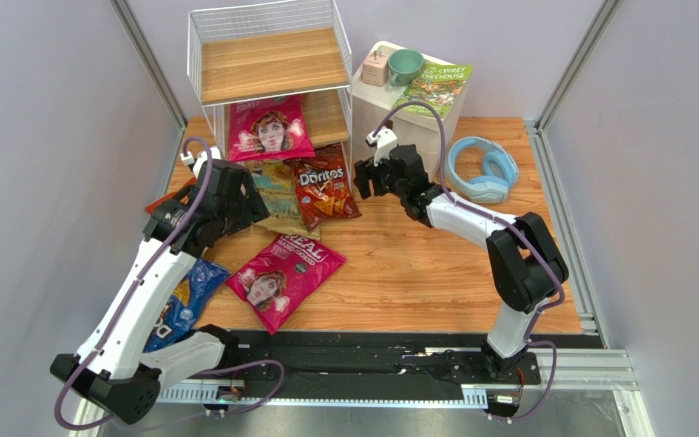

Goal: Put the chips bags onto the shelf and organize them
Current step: Move the shelf to the center of the board, then adjust the potato chip on the shelf.

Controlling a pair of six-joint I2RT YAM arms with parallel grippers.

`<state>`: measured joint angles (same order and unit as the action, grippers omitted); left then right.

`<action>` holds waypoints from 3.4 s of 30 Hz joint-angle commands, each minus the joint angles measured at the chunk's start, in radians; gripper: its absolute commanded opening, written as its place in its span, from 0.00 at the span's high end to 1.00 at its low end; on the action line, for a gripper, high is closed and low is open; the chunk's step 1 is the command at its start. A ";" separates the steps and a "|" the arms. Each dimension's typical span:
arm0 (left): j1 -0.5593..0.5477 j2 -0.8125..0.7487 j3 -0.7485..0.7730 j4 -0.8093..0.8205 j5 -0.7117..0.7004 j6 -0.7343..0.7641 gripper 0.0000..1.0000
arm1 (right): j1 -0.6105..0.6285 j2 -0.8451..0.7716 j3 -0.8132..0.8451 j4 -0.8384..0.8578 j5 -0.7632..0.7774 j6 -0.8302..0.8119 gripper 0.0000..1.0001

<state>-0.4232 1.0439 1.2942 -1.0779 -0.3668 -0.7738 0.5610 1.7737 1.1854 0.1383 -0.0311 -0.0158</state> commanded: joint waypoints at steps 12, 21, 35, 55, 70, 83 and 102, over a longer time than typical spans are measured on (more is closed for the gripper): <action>0.014 0.061 0.071 0.039 0.014 0.064 0.18 | -0.012 0.124 0.138 0.204 -0.107 0.010 0.25; 0.015 0.031 0.037 0.036 0.048 0.079 0.18 | -0.007 0.173 0.116 0.472 -0.062 0.099 0.40; 0.015 -0.037 0.031 0.033 0.059 0.117 0.19 | 0.014 0.230 0.025 0.730 -0.043 0.158 0.89; 0.015 -0.002 -0.026 0.079 0.143 0.067 0.20 | 0.057 -0.091 -0.150 0.465 -0.036 0.171 1.00; 0.015 -0.191 -0.436 0.444 0.345 0.051 0.16 | 0.082 -0.232 -0.241 0.348 -0.013 0.235 0.76; 0.014 -0.030 -0.599 0.843 0.368 0.039 0.18 | 0.080 -0.218 -0.224 0.297 -0.067 0.317 0.64; -0.028 0.383 -0.645 1.351 0.368 -0.183 0.18 | 0.054 -0.226 -0.214 0.262 -0.162 0.355 0.70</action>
<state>-0.4263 1.3987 0.6735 0.0750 0.0109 -0.8761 0.6086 1.5703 0.9379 0.3920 -0.1345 0.3008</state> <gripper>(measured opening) 0.826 0.302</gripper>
